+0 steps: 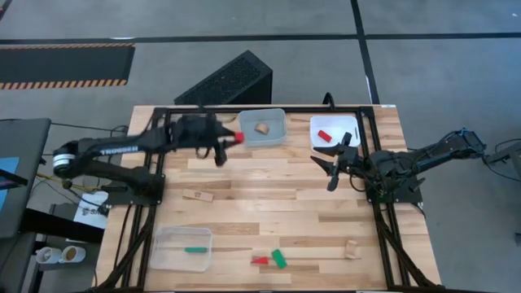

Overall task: Sort & place blocks by color
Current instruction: Put the top red block into the white bin

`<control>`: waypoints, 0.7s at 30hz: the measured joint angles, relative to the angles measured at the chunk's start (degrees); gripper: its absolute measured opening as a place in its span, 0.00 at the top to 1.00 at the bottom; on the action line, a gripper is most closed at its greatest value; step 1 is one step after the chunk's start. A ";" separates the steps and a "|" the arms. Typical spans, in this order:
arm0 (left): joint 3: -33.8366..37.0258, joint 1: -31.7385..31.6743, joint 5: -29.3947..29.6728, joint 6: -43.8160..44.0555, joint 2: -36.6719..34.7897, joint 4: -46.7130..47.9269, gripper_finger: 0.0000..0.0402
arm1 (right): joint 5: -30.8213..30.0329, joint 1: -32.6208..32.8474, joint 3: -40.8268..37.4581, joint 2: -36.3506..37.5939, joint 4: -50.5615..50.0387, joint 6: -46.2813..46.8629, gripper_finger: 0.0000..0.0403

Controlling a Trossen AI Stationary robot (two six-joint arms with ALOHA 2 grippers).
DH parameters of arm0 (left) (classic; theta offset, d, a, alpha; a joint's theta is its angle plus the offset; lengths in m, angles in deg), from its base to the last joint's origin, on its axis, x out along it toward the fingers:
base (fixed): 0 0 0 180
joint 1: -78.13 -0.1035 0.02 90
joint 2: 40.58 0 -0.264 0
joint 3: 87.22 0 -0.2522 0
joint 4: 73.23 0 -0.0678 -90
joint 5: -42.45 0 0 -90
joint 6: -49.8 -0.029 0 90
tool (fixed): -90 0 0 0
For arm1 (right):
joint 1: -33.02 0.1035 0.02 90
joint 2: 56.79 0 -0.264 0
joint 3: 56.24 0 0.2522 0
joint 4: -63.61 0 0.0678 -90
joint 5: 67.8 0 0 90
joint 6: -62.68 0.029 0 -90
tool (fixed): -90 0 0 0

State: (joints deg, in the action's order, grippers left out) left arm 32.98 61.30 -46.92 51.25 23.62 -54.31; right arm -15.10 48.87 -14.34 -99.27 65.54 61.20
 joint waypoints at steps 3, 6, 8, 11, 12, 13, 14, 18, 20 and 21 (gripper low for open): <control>7.87 6.62 4.81 2.93 -1.89 -15.62 0.78 | 0.01 0.38 0.00 0.02 0.67 0.04 0.61; 12.47 12.04 11.59 3.69 -1.89 -25.37 0.78 | 0.00 0.54 0.00 0.00 0.78 0.58 0.61; 13.73 14.69 15.07 3.70 -1.28 -28.11 0.78 | 0.02 0.23 0.00 0.00 0.76 1.69 0.61; 14.95 17.71 18.81 3.78 0.21 -30.87 0.78 | -0.02 -0.03 0.00 0.02 0.74 3.11 0.61; 15.27 18.49 19.82 3.79 0.93 -32.36 0.78 | -0.06 -0.06 0.00 0.00 0.68 3.20 0.61; 15.40 19.19 20.74 3.80 1.65 -33.66 0.78 | -0.05 -0.11 0.00 -0.01 0.71 3.19 0.61; 15.42 19.82 21.20 3.83 2.25 -34.30 0.78 | -0.04 -0.26 0.00 -0.20 0.80 3.23 0.61; 15.45 22.04 22.03 4.13 5.56 -35.51 0.78 | -0.17 -1.48 0.02 -2.06 0.77 5.00 0.62; 15.45 22.59 22.80 3.87 7.09 -36.17 0.78 | -0.33 -1.82 0.04 -3.78 0.86 6.00 0.62; 15.28 22.62 22.81 3.87 7.68 -36.50 0.78 | -0.31 -1.99 0.04 -4.86 0.81 6.17 0.62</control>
State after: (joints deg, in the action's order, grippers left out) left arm 48.26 83.92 -24.11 55.12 31.30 -90.81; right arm -15.41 46.88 -14.30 -104.13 66.35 67.37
